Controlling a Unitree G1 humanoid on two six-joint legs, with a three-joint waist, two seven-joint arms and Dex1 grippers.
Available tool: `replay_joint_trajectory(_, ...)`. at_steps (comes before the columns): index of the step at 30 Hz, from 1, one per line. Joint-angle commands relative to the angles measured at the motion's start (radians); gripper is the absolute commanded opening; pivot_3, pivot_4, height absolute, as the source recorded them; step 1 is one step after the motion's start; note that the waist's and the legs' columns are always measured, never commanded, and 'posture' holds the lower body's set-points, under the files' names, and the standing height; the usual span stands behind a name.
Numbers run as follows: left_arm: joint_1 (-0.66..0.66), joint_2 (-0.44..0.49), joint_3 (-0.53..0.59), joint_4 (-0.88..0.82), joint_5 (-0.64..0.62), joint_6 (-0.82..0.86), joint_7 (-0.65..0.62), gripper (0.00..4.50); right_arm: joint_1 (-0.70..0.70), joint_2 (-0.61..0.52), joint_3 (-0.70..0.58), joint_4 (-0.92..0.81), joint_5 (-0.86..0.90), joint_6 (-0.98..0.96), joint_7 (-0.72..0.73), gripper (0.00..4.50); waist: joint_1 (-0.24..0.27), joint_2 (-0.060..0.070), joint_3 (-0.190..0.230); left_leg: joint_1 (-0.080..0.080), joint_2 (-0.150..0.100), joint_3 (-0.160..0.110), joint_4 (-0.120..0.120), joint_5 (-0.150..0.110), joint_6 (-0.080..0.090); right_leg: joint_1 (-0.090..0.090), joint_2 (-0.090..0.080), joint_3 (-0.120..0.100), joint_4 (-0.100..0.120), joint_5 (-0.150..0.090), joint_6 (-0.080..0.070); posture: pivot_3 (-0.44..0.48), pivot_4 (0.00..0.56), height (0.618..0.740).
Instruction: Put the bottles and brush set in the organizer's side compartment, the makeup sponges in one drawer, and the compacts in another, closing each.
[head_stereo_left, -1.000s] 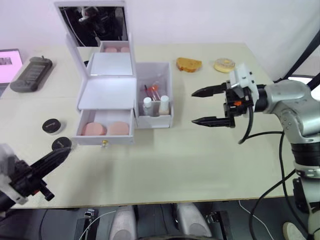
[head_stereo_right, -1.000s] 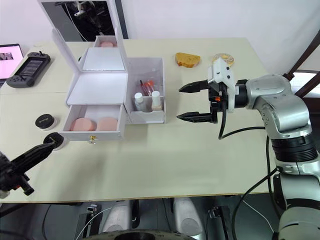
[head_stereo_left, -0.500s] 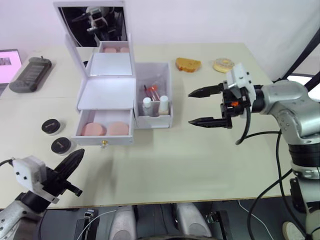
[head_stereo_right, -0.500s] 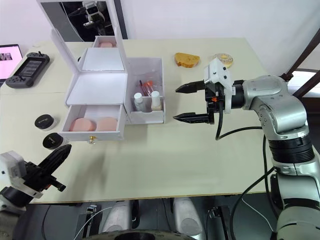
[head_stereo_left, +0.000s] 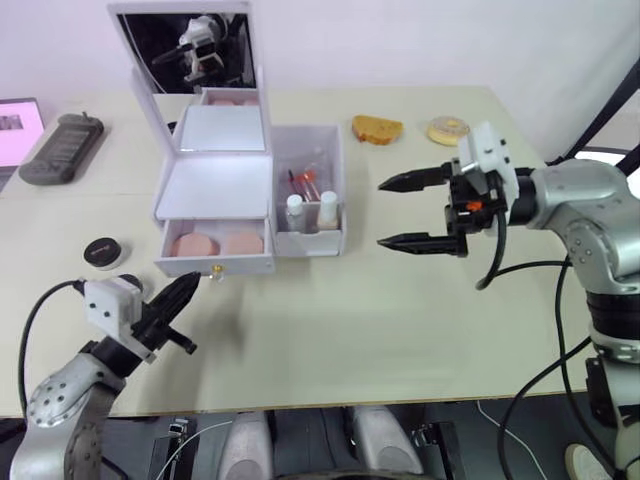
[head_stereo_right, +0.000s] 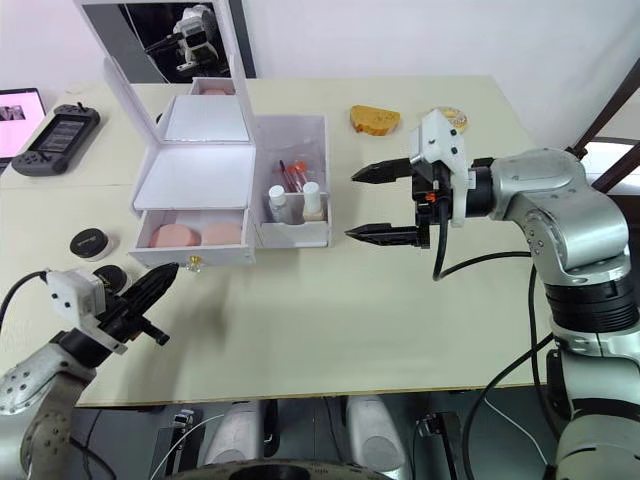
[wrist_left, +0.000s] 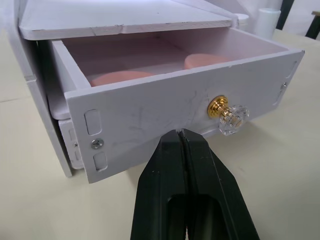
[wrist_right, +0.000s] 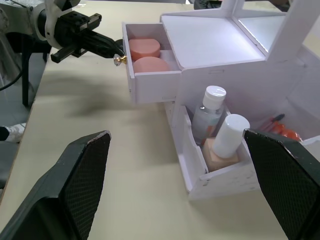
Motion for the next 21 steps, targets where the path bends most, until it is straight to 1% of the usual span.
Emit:
replay_joint_trajectory(1,-0.043,0.021,-0.024,0.007,0.011,-0.018,0.022,0.03,-0.016,-0.012,-0.036,-0.039,0.018,0.002,-0.010,4.50,0.000,0.000,0.000,0.000,0.000,0.000,0.000,0.000,0.000,0.000,0.000,0.000,0.000,0.000,0.000,0.000,0.150,0.740)
replay_joint_trajectory(8,-0.152,0.044,-0.058,0.096,0.048,-0.037,0.055,0.03,-0.023,-0.015,-0.039,-0.056,0.027,0.019,-0.024,4.50,0.001,0.000,0.000,0.000,0.000,0.000,0.000,0.000,0.000,0.000,0.000,0.000,0.000,0.000,0.000,0.000,0.150,0.740)
replay_joint_trajectory(14,-0.188,0.061,-0.063,0.154,0.072,-0.071,0.063,0.03,-0.022,-0.019,-0.044,-0.065,0.032,0.026,-0.034,4.50,0.001,0.000,0.000,0.000,0.000,0.000,-0.001,0.000,0.000,0.000,0.000,0.000,0.000,0.000,0.000,0.000,0.150,0.740)
replay_joint_trajectory(18,-0.236,0.073,-0.061,0.200,0.088,-0.089,0.076,0.03,-0.019,-0.023,-0.046,-0.073,0.034,0.030,-0.041,4.50,0.002,0.000,0.000,0.000,0.000,0.000,0.000,0.000,0.000,0.000,0.000,0.000,0.000,0.000,0.000,0.000,0.150,0.740)
replay_joint_trajectory(21,-0.263,0.073,-0.071,0.218,0.082,-0.087,0.075,0.03,-0.015,-0.027,-0.050,-0.079,0.035,0.033,-0.045,4.50,0.002,0.000,0.000,0.000,0.000,0.000,0.000,0.000,0.000,0.000,0.000,0.000,0.000,0.000,0.000,0.000,0.150,0.740)
